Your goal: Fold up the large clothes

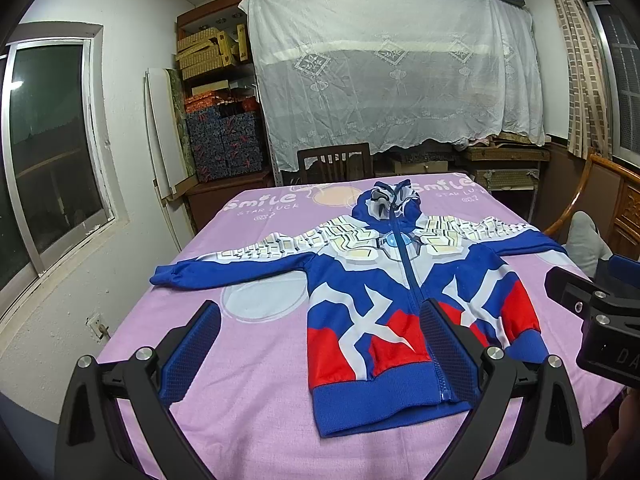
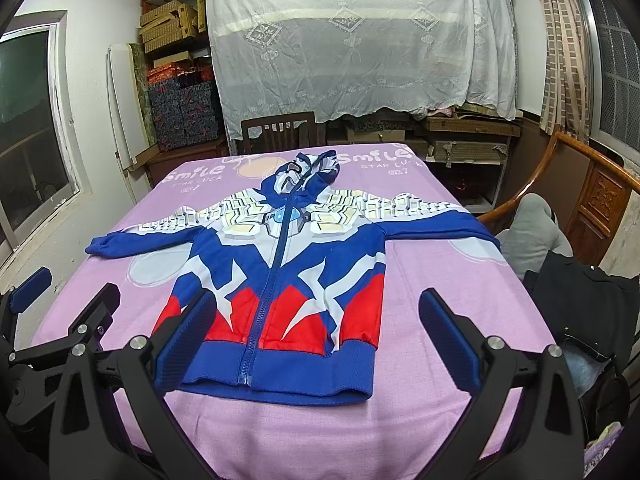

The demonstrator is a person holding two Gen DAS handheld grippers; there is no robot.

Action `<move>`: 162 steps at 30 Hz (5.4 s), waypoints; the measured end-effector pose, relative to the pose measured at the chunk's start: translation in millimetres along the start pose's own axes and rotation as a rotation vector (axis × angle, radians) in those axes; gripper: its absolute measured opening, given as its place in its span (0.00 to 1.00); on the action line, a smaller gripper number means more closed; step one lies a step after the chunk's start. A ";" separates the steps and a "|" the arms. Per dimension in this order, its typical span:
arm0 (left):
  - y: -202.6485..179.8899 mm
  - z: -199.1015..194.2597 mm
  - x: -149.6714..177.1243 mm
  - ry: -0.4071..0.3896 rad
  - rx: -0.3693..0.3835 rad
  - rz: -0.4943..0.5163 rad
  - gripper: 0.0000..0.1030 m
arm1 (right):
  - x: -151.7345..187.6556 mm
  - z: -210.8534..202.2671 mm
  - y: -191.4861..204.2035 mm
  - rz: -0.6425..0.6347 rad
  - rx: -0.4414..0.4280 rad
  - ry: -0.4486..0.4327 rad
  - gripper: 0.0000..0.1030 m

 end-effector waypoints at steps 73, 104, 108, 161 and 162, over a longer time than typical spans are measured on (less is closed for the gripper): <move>26.5 159.3 24.3 0.442 0.074 -0.063 0.88 | 33.2 132.8 -87.7 0.166 -0.144 0.379 0.23; -24.6 254.5 -51.0 0.559 0.131 0.079 0.95 | -63.4 218.1 -83.5 0.103 -0.131 0.407 0.49; -17.8 246.6 -74.8 0.501 0.096 0.074 0.95 | -90.7 200.4 -128.6 0.243 -0.156 0.312 0.51; 13.2 303.9 -112.2 0.434 -0.064 -0.074 0.97 | -125.0 239.3 -343.8 0.898 -0.168 -0.024 0.08; 16.2 308.2 -111.9 0.455 -0.060 -0.087 0.97 | -131.1 231.4 -333.9 0.856 -0.138 -0.040 0.08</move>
Point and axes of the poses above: each gripper's, at about its wrist camera, not at the fingertips, and z roughly the way its jaws point, y to its left, x to its underside, the point moved 1 cm from there along z, roughly the way its jaws point, and after that the axes turned 14 degrees about y, right-handed, at the moved point
